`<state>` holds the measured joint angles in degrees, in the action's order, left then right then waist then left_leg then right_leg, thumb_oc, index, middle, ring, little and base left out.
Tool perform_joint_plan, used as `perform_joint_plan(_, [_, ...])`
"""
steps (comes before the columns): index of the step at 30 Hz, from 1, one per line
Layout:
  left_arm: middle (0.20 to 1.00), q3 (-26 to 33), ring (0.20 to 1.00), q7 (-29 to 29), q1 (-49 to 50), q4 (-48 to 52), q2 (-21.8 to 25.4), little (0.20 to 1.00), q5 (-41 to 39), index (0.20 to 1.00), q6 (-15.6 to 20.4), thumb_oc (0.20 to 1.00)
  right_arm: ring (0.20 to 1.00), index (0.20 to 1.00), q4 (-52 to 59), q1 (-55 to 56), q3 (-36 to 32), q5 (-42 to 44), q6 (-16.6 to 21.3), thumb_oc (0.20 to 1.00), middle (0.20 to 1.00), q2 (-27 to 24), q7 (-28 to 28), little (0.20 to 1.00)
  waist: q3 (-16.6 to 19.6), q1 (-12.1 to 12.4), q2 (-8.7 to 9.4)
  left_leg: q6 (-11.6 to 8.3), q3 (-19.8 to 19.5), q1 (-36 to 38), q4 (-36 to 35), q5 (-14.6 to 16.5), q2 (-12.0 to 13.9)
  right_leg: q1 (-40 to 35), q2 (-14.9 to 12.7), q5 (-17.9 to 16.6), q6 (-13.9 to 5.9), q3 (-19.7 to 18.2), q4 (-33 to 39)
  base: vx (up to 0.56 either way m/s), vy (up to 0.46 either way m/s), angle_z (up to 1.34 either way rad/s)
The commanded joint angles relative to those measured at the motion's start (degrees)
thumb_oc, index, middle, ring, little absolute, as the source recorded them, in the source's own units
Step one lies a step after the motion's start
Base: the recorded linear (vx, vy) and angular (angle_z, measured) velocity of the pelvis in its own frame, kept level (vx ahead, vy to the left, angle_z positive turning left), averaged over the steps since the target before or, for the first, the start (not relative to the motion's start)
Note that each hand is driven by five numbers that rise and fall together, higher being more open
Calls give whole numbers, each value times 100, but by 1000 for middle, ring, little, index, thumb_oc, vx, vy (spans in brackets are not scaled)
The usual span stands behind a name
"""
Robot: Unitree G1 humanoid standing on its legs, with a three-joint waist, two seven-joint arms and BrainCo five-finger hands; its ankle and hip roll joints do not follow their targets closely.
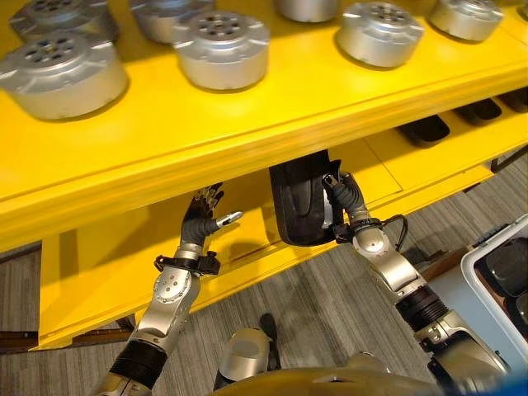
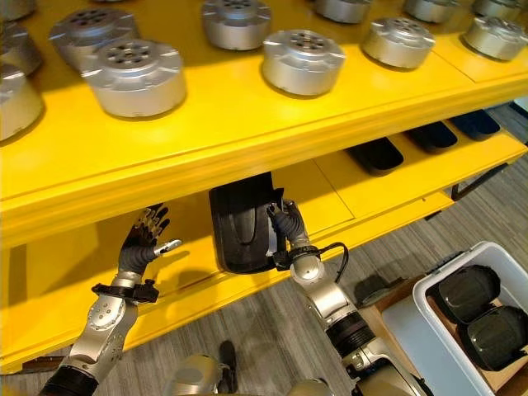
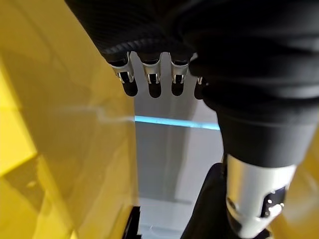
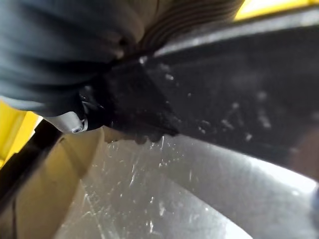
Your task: Move parts from the plastic box to the shelf.
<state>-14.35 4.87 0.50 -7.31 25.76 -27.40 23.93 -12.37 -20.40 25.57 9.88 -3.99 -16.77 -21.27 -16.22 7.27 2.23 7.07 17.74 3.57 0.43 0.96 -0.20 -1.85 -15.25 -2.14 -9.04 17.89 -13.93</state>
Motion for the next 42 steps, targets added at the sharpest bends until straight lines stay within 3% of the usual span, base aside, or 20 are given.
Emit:
perform_joint_plan(1, [1000,-170,1000,-36,-88,670,-65,1000,157,1000,118,1000,200,200,199,-386,-266,5,384,200,200,-282,-67,200,85,-108,47,-351,-477,214,-95,317,68,339,404,-379,48,-201,978,237,-114,71])
perform_joint_plan(3, [1000,-288,1000,-68,-53,634,-87,1000,163,1000,55,1000,200,200,37,-283,-298,42,386,200,200,-267,-130,200,47,-237,145,-328,-793,329,-140,415,7,765,450,-941,-98,-827,1236,288,-237,72])
perform_joint_plan(4, [1000,-334,1000,-75,-30,629,-105,1000,180,1000,75,1000,200,200,20,-252,-316,20,354,200,200,-247,-113,200,11,-276,166,-301,-873,379,-120,484,-7,904,454,-1058,-133,-976,1144,208,-182,74])
perform_joint_plan(7, [1000,-369,1000,7,0,670,-136,1000,180,1000,-11,1000,200,200,-20,-128,-399,101,266,200,200,-328,19,200,60,-341,175,-317,-962,352,-32,524,-53,733,616,-758,-68,-1031,1285,105,-143,99])
perform_joint_plan(15, [1000,-329,1000,-98,210,776,-274,1000,-338,1000,-244,1000,200,200,-472,-613,-229,40,-268,200,200,-507,237,200,156,-105,167,-559,-632,375,-22,434,155,211,712,-277,264,-240,1432,8,-94,16])
perform_joint_plan(19, [1000,-415,1000,-143,156,765,-306,1000,-464,1000,-405,1000,200,200,-695,-810,-175,94,-482,200,200,-587,110,200,139,-76,137,-554,-712,287,40,442,101,200,797,-158,331,-225,1336,-67,-1,6])
perform_joint_plan(20, [1000,-439,1000,-135,143,745,-307,1000,-458,1000,-417,1000,200,200,-733,-818,-170,126,-489,200,200,-571,57,200,112,-81,117,-532,-785,297,63,460,96,241,800,-138,314,-300,1207,-96,-151,4])
perform_joint_plan(21, [1000,-537,1000,-152,71,715,-257,1000,-410,1000,-550,1000,200,200,-825,-764,-171,190,-481,200,200,-487,-247,200,66,-145,89,-410,-1153,229,148,470,75,518,804,-74,278,-782,645,-97,-292,33])
perform_joint_plan(22, [1000,-586,1000,-136,80,695,-220,1000,-402,1000,-646,1000,200,200,-900,-640,-249,290,-425,200,200,-424,-334,200,34,-164,45,-325,-1358,181,228,456,114,662,800,119,259,-946,-279,-109,-337,65])
perform_joint_plan(23, [1000,-586,1000,-113,89,684,-217,1000,-469,1000,-664,1000,200,200,-925,-605,-286,303,-388,200,200,-410,-297,200,32,-156,17,-321,-1388,159,251,433,151,679,803,224,281,-931,-489,-130,-273,94])
perform_joint_plan(24, [1000,-567,1000,-72,80,682,-190,1000,-594,1000,-662,1000,200,200,-1005,-612,-358,269,-303,200,200,-421,-196,200,50,-126,-48,-343,-1407,82,286,357,253,671,811,570,379,-904,-853,-160,-206,72])
perform_joint_plan(25, [1000,-561,1000,-85,43,655,-176,1000,-648,1000,-625,1000,200,200,-1014,-610,-405,281,-276,200,200,-466,-178,200,37,-108,-32,-380,-1422,-41,403,363,264,596,827,746,470,-901,-639,-180,-221,52])
perform_joint_plan(27, [1000,-510,1000,-24,-63,654,-223,1000,-888,1000,-648,1000,200,200,-977,-645,-468,325,-354,200,200,-656,-47,200,-77,-42,34,-601,-1459,-623,1036,372,265,311,849,868,673,-705,-97,-254,-318,33])
perform_joint_plan(29, [1000,-501,1000,-66,-328,553,-341,1000,-1289,1000,-514,1000,200,200,-1102,-1141,-361,319,-560,200,200,-627,-181,200,-328,4,-114,-789,-1503,-945,1110,114,495,359,892,914,796,-620,-107,-403,-261,18])
perform_joint_plan(32, [1000,-496,1000,-113,-393,518,-459,1000,-1170,1000,-572,1000,200,200,-1318,-1356,-321,348,-708,200,200,-569,-199,200,-377,-12,-206,-928,-1397,-922,898,-168,706,291,949,934,881,-450,-57,-136,-124,21])
perform_joint_plan(33, [1000,-510,1000,-168,-390,503,-503,1000,-1090,1000,-617,1000,200,200,-1373,-1355,-342,384,-751,200,200,-570,-247,200,-371,-40,-232,-989,-1199,-933,837,-325,840,254,954,937,910,-350,-38,-67,-124,19])
perform_joint_plan(35, [1000,-586,1000,-318,-428,440,-616,1000,-1029,1000,-697,1000,200,200,-1464,-1263,-490,447,-886,200,200,-640,-396,200,-295,-256,-267,-1125,-419,-844,785,-623,1295,214,829,1001,977,-22,-42,-118,-27,62])
perform_joint_plan(38, [1000,-644,1000,-322,-447,413,-636,1000,-1020,1000,-621,1000,200,200,-1575,-1287,-493,452,-908,200,200,-697,-365,200,-245,-331,-231,-1112,-499,-774,1037,-528,1358,354,725,999,974,-127,-138,-150,125,93])
perform_joint_plan(39, [1000,-704,1000,-226,-485,468,-648,1000,-813,1000,-529,1000,200,200,-1699,-1426,-496,488,-874,200,200,-756,-384,200,-220,-364,-203,-1115,-837,-615,1300,-494,1364,576,632,918,958,-330,-205,-203,269,65])
perform_joint_plan(42, [1000,-707,1000,-282,-540,371,-555,1000,-796,1000,-665,1000,200,200,-1663,-1276,-591,529,-884,200,200,-814,-366,200,-149,-502,-268,-1017,-587,-176,605,-123,1273,691,482,865,749,-291,-417,-42,240,-9])
